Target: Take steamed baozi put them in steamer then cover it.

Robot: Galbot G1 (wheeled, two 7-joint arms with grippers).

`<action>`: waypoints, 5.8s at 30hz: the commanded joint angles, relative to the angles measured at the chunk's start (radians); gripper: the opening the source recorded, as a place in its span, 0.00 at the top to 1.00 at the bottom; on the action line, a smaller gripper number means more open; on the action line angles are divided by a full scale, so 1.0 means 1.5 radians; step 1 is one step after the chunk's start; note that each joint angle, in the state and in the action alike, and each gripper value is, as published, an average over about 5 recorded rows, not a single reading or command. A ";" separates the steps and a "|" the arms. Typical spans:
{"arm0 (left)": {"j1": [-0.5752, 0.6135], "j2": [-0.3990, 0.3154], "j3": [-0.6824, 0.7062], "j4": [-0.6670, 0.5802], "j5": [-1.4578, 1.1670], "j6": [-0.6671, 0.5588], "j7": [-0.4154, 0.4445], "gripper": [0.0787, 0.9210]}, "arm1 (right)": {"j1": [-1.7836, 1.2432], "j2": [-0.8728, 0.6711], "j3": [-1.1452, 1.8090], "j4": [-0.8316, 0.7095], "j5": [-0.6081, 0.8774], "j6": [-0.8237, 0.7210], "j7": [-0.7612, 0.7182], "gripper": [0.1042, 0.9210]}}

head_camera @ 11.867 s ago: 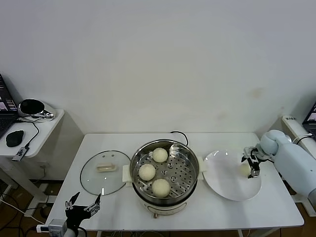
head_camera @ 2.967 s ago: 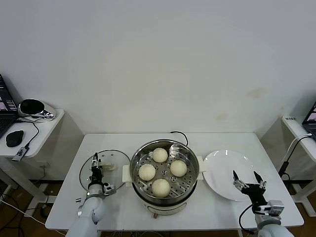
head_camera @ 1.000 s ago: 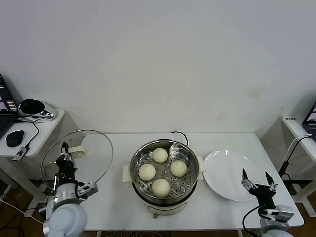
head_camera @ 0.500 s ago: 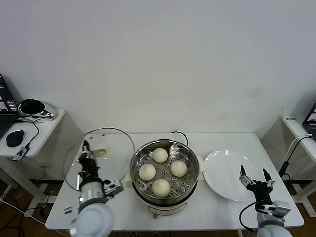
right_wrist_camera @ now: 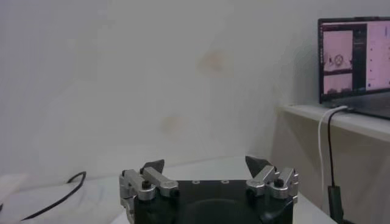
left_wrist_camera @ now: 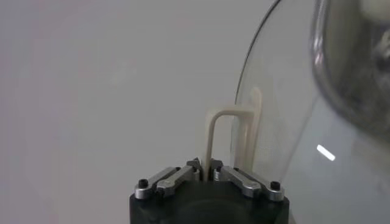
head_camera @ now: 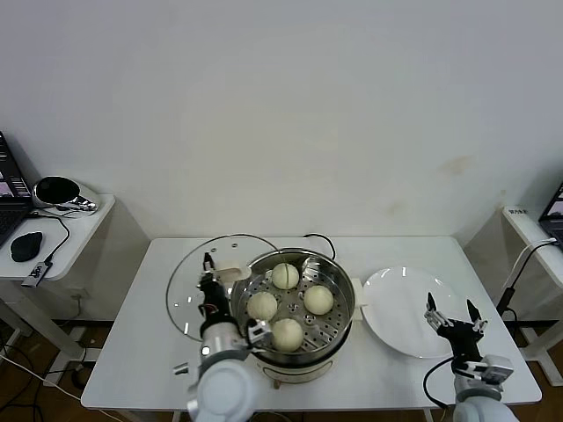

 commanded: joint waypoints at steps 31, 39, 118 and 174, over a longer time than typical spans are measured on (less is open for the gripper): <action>-0.063 -0.055 0.178 0.102 0.028 0.038 -0.002 0.91 | 0.023 0.028 0.005 -0.048 -0.008 0.008 0.000 0.12; -0.059 -0.053 0.173 0.109 0.052 0.038 0.012 0.91 | 0.023 0.030 0.004 -0.050 -0.010 0.010 0.000 0.12; 0.065 0.036 0.154 -0.170 -0.091 -0.044 0.003 0.12 | -0.004 0.024 -0.002 -0.038 -0.015 0.026 -0.006 0.12; 0.438 0.029 -0.323 -0.118 -1.039 -0.312 -0.165 0.12 | -0.265 -0.086 -0.063 0.085 -0.023 0.030 -0.047 0.12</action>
